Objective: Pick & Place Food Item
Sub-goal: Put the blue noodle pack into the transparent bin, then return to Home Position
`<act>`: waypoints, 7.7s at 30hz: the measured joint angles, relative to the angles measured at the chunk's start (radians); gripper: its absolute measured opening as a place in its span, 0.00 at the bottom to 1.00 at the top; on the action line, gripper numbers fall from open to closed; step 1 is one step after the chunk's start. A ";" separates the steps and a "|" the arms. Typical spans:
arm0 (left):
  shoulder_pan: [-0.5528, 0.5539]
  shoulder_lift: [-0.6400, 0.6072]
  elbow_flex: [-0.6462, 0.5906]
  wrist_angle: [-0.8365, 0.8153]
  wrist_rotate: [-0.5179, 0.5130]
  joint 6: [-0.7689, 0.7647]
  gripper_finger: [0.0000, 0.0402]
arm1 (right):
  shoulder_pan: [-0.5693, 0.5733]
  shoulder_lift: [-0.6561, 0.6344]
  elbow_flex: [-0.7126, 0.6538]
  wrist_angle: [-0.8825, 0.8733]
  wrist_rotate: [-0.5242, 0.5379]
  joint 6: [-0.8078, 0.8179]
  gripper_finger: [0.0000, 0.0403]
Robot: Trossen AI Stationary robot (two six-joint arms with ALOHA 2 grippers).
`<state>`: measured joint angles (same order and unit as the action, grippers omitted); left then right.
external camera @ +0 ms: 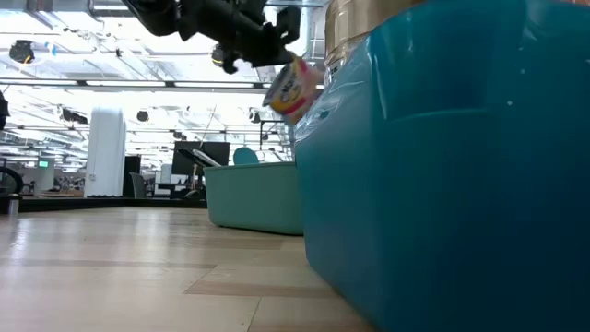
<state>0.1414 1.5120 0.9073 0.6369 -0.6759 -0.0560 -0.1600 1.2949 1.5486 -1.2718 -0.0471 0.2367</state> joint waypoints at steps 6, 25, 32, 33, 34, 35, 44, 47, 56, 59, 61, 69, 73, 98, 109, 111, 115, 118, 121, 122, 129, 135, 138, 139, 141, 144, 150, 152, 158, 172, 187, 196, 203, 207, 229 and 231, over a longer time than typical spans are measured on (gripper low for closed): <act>0.053 0.000 0.000 -0.014 -0.087 0.074 0.01 | 0.000 0.000 0.000 0.001 0.000 0.001 0.18; 0.109 0.068 0.001 -0.143 -0.086 -0.151 0.01 | 0.001 0.001 0.000 0.005 0.000 0.002 0.18; 0.087 0.127 0.001 -0.143 -0.162 -0.176 0.00 | 0.001 0.001 0.000 0.008 0.000 0.002 0.18; 0.081 0.131 0.001 -0.144 -0.164 -0.186 0.00 | 0.001 0.001 0.000 0.008 0.000 0.002 0.18; 0.075 0.133 0.001 -0.143 -0.164 -0.193 0.00 | 0.001 0.001 0.000 0.008 0.000 0.000 0.18; 0.066 0.134 0.001 -0.144 -0.165 -0.201 0.00 | 0.001 0.001 0.000 0.008 0.000 0.000 0.18; 0.051 0.140 0.001 -0.152 -0.208 -0.257 0.00 | 0.001 0.001 0.000 0.008 0.000 0.000 0.18; 0.052 0.145 0.001 -0.155 -0.209 -0.297 0.00 | 0.001 0.001 0.000 0.009 0.000 0.000 0.18; 0.030 0.192 0.000 -0.157 -0.207 -0.300 0.00 | 0.002 0.001 0.000 0.030 -0.004 0.000 0.18; 0.027 0.213 0.000 -0.159 -0.205 -0.310 0.00 | 0.002 0.001 0.000 0.030 -0.004 0.000 0.18; 0.030 0.224 0.000 -0.158 -0.175 -0.333 0.01 | 0.002 0.001 0.000 0.030 -0.004 0.000 0.18; 0.051 0.236 0.000 -0.159 -0.052 -0.345 0.05 | 0.002 0.001 0.000 0.030 -0.004 0.000 0.18; 0.056 0.236 0.000 -0.158 -0.012 -0.345 0.08 | 0.002 0.001 0.000 0.030 -0.004 0.000 0.18; 0.082 0.230 0.000 -0.075 0.340 -0.377 0.67 | 0.002 0.001 0.000 0.030 -0.004 0.000 0.18; 0.104 0.120 0.000 -0.032 0.367 -0.312 0.48 | 0.002 0.001 0.000 0.026 -0.004 0.000 0.18; 0.115 0.086 0.000 -0.026 0.356 -0.273 0.42 | 0.002 0.001 0.000 0.026 -0.004 0.000 0.18; 0.141 0.031 0.000 -0.065 0.324 -0.212 0.27 | 0.002 0.001 0.000 0.026 -0.004 -0.001 0.18; 0.163 0.003 0.000 -0.119 0.309 -0.194 0.15 | 0.002 0.001 0.000 0.026 -0.004 -0.002 0.18; 0.184 -0.002 0.000 -0.202 0.309 -0.190 0.04 | 0.002 0.001 0.000 0.030 -0.004 -0.005 0.18; 0.191 -0.002 0.000 -0.234 0.309 -0.202 0.02 | 0.002 0.001 0.000 0.031 -0.004 -0.008 0.18; 0.203 -0.001 0.000 -0.421 0.397 -0.318 0.01 | 0.002 0.001 0.000 0.057 -0.004 -0.028 0.18; 0.198 -0.008 0.000 -0.443 0.651 -0.345 0.01 | 0.002 0.001 0.000 0.110 -0.004 -0.086 0.17; 0.198 -0.041 0.000 -0.438 0.722 -0.344 0.01 | 0.002 0.001 0.000 0.139 -0.004 -0.134 0.15; 0.198 -0.055 0.000 -0.440 0.729 -0.344 0.00 | 0.001 0.001 0.000 0.147 -0.006 -0.151 0.13; 0.198 -0.089 0.000 -0.440 0.730 -0.343 0.00 | -0.002 0.001 0.000 0.168 -0.014 -0.177 0.08; 0.198 -0.149 0.000 -0.436 0.729 -0.342 0.01 | -0.021 0.001 0.000 0.189 -0.056 -0.210 0.01; 0.198 -0.260 0.000 -0.440 0.729 -0.342 0.00 | -0.080 -0.008 0.000 0.247 -0.140 -0.221 0.01; 0.198 -0.289 0.000 -0.440 0.729 -0.342 0.00 | -0.093 -0.011 -0.003 0.275 -0.159 -0.222 0.01; 0.198 -0.357 0.000 -0.440 0.729 -0.342 0.01 | -0.104 -0.061 -0.161 0.515 -0.241 -0.208 0.00; 0.198 -0.443 0.000 -0.432 0.729 -0.342 0.01 | -0.135 -0.296 -0.523 0.950 -0.292 0.007 0.00; 0.198 -0.503 0.000 -0.468 0.734 -0.329 0.02 | -0.144 -0.341 -0.525 0.928 -0.293 0.047 0.00; 0.232 -0.684 0.000 -0.621 0.730 -0.277 0.02 | -0.209 -0.480 -0.525 0.929 -0.292 -0.018 0.00; 0.253 -0.841 0.000 -0.700 0.728 -0.258 0.02 | -0.265 -0.612 -0.525 0.887 -0.292 -0.026 0.00; 0.267 -0.918 0.000 -0.734 0.728 -0.256 0.02 | -0.288 -0.693 -0.525 0.838 -0.293 -0.027 0.00; 0.273 -1.227 0.001 -0.949 0.664 -0.255 0.02 | -0.294 -1.035 -0.523 0.674 -0.281 0.010 0.00; 0.273 -1.245 0.001 -0.976 0.646 -0.255 0.02 | -0.294 -1.056 -0.523 0.658 -0.272 0.010 0.00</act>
<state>0.4149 0.2671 0.9079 -0.3395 -0.0301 -0.3105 -0.4538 0.2393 1.0252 -0.6133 -0.3191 0.2466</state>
